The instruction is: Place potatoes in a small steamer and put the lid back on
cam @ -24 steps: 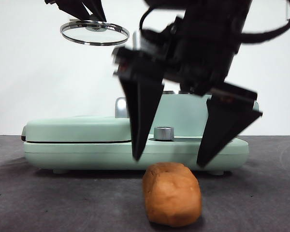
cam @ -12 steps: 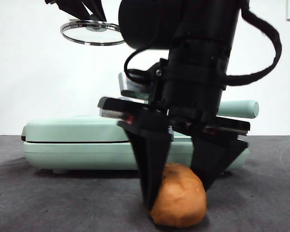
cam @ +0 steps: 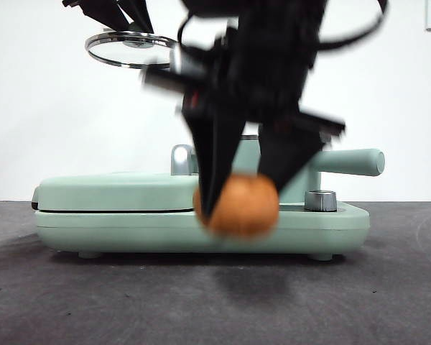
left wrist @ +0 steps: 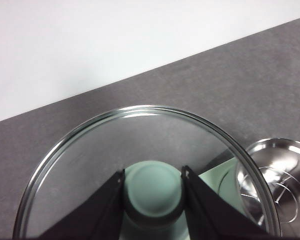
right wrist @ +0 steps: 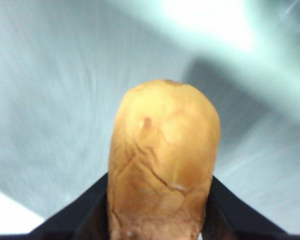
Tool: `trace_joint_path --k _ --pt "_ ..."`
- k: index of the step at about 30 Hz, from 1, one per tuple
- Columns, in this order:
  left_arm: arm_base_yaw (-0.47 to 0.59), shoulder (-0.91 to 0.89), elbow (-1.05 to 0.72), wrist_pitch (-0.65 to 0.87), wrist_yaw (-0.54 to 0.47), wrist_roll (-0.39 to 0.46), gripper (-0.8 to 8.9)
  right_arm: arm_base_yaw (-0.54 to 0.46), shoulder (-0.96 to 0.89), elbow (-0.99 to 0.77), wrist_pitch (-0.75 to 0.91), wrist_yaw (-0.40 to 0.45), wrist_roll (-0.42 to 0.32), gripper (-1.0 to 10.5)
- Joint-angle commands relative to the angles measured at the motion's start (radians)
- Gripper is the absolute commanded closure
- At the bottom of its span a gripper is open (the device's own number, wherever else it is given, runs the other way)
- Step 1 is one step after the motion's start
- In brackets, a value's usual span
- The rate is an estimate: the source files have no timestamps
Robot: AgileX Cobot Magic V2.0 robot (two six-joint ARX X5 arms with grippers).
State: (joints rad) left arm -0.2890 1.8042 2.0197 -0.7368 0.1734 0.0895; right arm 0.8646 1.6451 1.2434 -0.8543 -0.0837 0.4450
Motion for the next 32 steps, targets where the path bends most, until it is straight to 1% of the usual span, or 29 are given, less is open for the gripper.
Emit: trace_joint_path --k 1,8,10,14,17,20,27,32 --pt "0.003 -0.006 0.040 0.026 0.002 -0.004 7.33 -0.054 0.002 0.119 -0.052 0.003 -0.110 9.1" --pt "0.003 -0.002 0.039 0.026 0.002 -0.004 7.33 -0.265 0.050 0.435 -0.164 0.006 -0.239 9.1" --pt "0.003 -0.001 0.039 0.026 0.002 -0.004 7.33 -0.330 0.097 0.548 -0.211 0.006 -0.271 9.1" --pt "0.002 0.000 0.039 0.026 0.002 -0.004 7.33 -0.406 0.209 0.734 -0.290 0.005 -0.323 9.1" --pt "0.002 0.001 0.039 0.026 0.002 -0.004 7.33 -0.433 0.306 0.846 -0.332 0.006 -0.362 9.1" --pt "0.002 0.002 0.038 0.026 0.002 -0.004 7.32 -0.439 0.388 0.903 -0.335 0.003 -0.367 9.1" --pt "0.002 0.003 0.038 0.026 0.002 -0.004 7.33 -0.442 0.509 0.916 -0.322 0.002 -0.367 9.1" --pt "0.002 0.003 0.038 0.027 0.002 -0.004 7.33 -0.441 0.541 0.916 -0.324 -0.008 -0.367 9.0"
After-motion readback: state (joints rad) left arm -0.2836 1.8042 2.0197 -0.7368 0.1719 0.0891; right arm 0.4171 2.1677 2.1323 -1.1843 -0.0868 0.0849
